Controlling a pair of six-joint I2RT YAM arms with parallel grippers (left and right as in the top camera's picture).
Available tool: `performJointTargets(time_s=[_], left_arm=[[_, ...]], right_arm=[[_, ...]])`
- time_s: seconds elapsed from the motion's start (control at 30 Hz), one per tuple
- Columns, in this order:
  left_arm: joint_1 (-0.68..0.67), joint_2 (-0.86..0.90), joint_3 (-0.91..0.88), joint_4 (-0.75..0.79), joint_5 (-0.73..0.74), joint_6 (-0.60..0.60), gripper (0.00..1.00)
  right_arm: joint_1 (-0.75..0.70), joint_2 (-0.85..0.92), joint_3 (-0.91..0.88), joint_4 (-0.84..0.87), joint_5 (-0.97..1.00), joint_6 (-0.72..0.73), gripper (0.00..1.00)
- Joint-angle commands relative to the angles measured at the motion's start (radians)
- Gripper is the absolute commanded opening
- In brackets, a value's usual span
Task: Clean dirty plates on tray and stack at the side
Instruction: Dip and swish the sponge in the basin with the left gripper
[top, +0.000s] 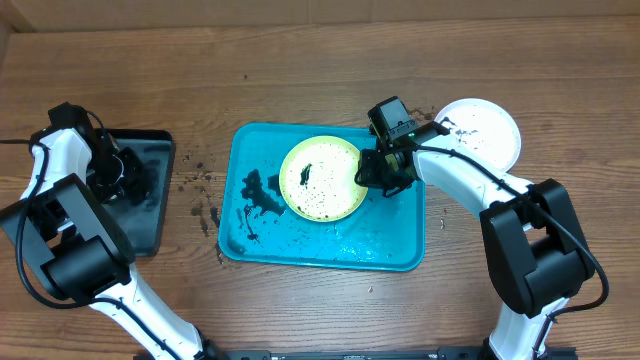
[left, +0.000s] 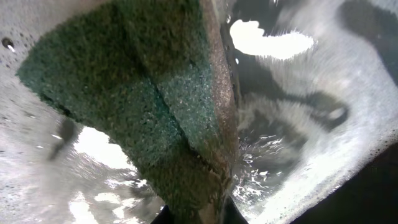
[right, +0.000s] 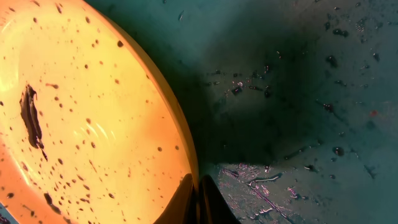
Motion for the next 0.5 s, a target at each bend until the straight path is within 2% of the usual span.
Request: performJointTargets(time_s=[0.0,0.1,0.13,0.17,0.2,0.23,0.27,0.3,0.47], left_arm=[[0.000,0.005,-0.009,0.001,-0.011,-0.024,0.04],[0.000,0.005,-0.009,0.009,-0.024,-0.034,0.04],[0.000,0.005,-0.009,0.013,-0.027,-0.034,0.10],[0.000,0.005,-0.009,0.027,-0.030,-0.034,0.35],[0.000,0.005,-0.009,0.043,-0.029,-0.034,0.55],[0.000,0.005,-0.009,0.061,-0.029,-0.039,0.61],[0.000,0.005,-0.009,0.089,-0.029,-0.055,0.81],[0.000,0.005,-0.009,0.107,-0.029,-0.066,0.90],[0.008,0.005,-0.009,0.203,-0.029,-0.139,0.95]], right_arm=[[0.005,0.002,-0.004,0.006,0.007,0.004,0.04],[0.005,0.001,-0.004,0.003,0.007,0.004,0.04],[0.005,0.001,-0.005,0.002,0.007,0.004,0.04],[0.005,0.001,-0.004,0.002,0.007,0.004,0.04],[0.005,0.002,-0.004,0.002,0.007,0.004,0.04],[0.005,0.001,-0.004,0.002,0.007,0.004,0.04],[0.005,0.001,-0.004,0.002,0.007,0.004,0.04],[0.005,0.002,-0.004,0.002,0.007,0.004,0.04],[0.005,0.001,-0.004,0.002,0.007,0.004,0.04]])
